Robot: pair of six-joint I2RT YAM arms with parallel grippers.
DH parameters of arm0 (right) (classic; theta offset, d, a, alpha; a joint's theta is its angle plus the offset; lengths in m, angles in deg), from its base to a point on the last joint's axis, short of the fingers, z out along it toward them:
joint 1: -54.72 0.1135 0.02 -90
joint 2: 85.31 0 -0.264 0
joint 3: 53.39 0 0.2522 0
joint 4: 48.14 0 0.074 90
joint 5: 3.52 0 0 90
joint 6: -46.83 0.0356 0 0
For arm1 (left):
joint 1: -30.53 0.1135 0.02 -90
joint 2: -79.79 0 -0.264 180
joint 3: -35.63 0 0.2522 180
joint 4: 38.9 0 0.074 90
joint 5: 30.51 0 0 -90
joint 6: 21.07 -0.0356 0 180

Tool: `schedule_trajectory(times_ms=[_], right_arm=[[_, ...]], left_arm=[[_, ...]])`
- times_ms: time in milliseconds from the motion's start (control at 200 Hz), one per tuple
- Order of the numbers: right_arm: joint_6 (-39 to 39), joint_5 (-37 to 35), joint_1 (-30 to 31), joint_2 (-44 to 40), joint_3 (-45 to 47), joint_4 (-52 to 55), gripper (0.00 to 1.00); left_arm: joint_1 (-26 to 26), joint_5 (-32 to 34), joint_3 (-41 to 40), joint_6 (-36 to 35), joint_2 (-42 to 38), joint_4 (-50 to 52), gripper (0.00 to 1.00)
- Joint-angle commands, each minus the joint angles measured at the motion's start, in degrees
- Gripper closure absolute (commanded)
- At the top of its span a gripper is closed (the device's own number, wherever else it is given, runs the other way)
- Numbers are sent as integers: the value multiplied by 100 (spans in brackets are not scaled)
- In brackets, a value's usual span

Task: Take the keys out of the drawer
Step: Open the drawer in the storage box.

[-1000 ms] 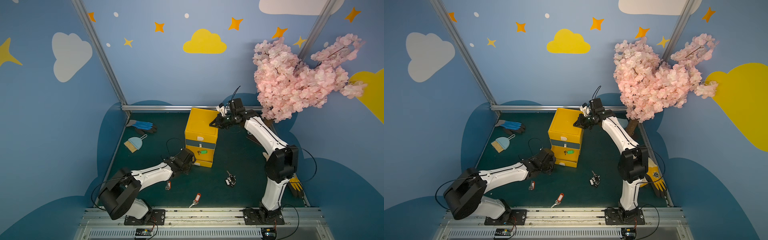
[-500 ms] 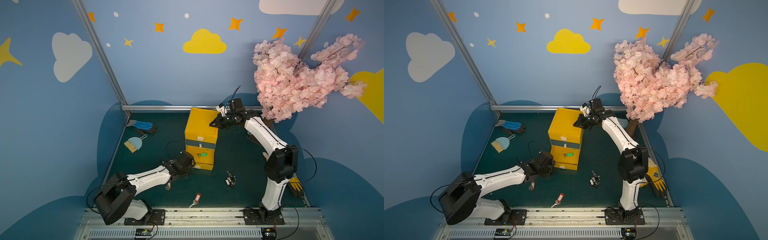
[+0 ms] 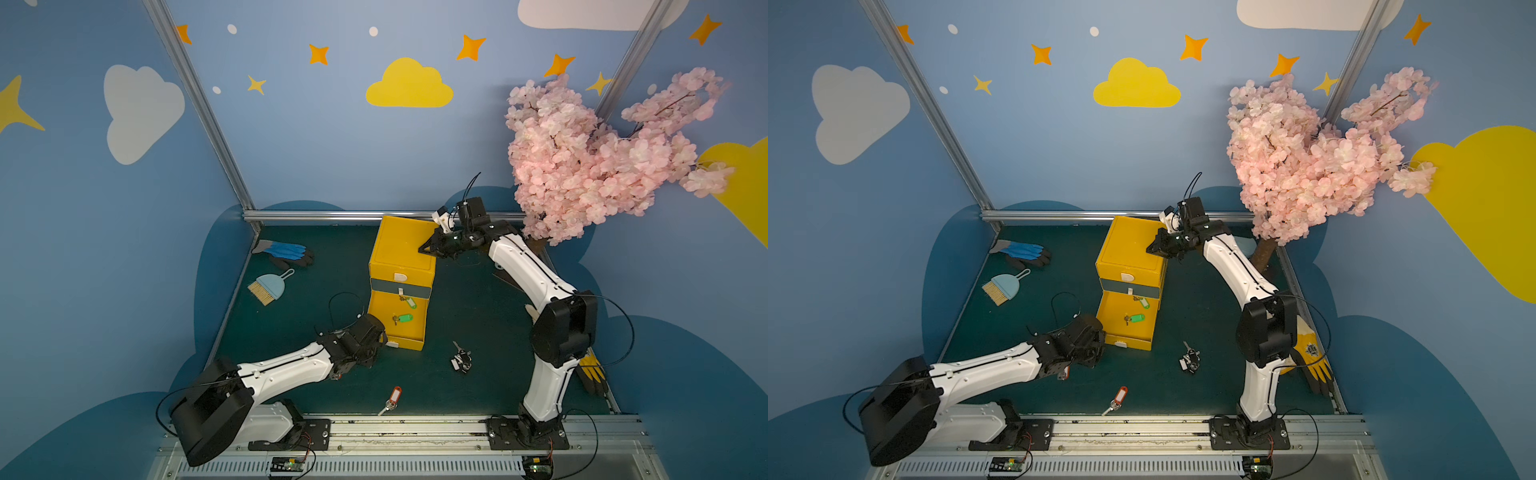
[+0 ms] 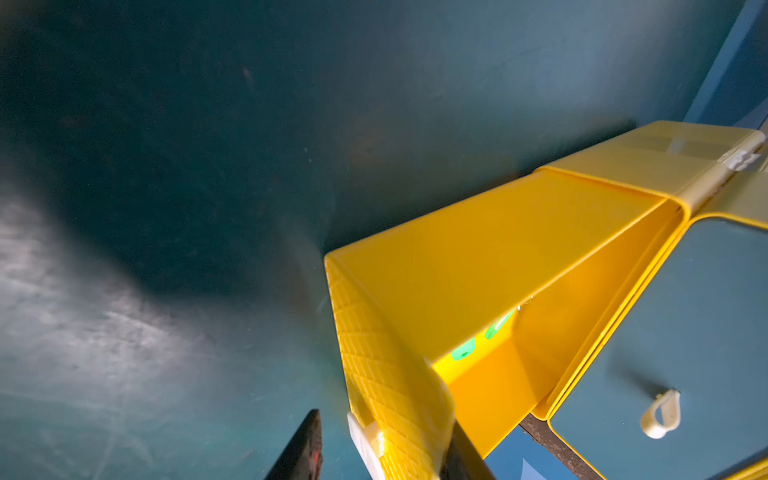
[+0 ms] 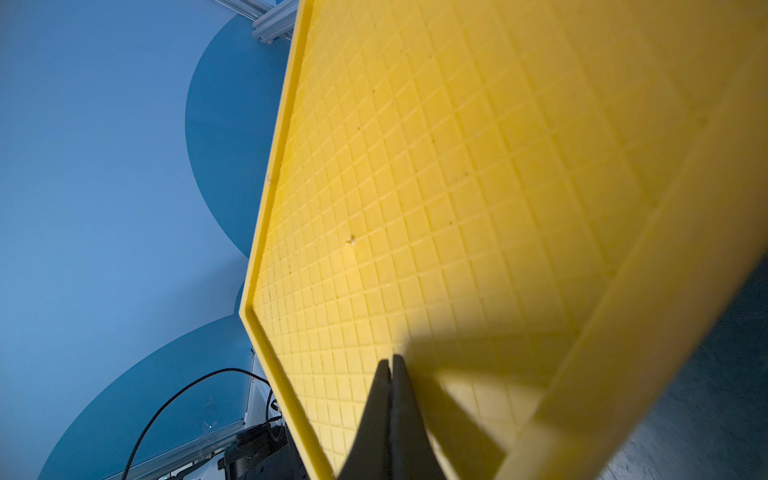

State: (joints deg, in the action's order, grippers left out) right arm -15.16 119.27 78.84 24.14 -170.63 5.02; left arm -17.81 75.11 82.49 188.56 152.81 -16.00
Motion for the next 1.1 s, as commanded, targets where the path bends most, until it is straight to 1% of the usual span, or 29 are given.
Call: schedule_trajectory(times_ms=[0,90,270,435,561,736,811,901,1031,1096], right_arm=[[-92,-500,214,428,449,1114,95],[-87,-513,242,411,452,1114,95],[-85,-566,260,354,348,1153,94],[-287,-827,351,306,-62,1447,93],[-415,-1051,442,196,-342,1562,92],[-456,-1076,518,54,-776,1710,90],[-548,-1111,597,-94,-858,1698,90],[-790,-1118,764,-307,-852,1611,90],[-1471,-1301,1165,-577,-759,1709,90],[-1779,-1446,1378,-757,-473,1695,90]], left_arm=[[-77,136,-176,242,-91,570,55],[-99,200,-199,285,-121,571,55],[-104,328,-140,153,-211,562,55],[-102,543,-66,38,-385,612,53],[-100,704,161,-242,-557,912,52],[-83,989,459,-676,-773,1193,51],[-75,1188,736,-1050,-842,1516,51],[-45,1505,1076,-1783,-915,1760,51],[24,1940,1335,-2801,-1077,1832,51],[41,2161,1357,-3255,-1210,1781,51]])
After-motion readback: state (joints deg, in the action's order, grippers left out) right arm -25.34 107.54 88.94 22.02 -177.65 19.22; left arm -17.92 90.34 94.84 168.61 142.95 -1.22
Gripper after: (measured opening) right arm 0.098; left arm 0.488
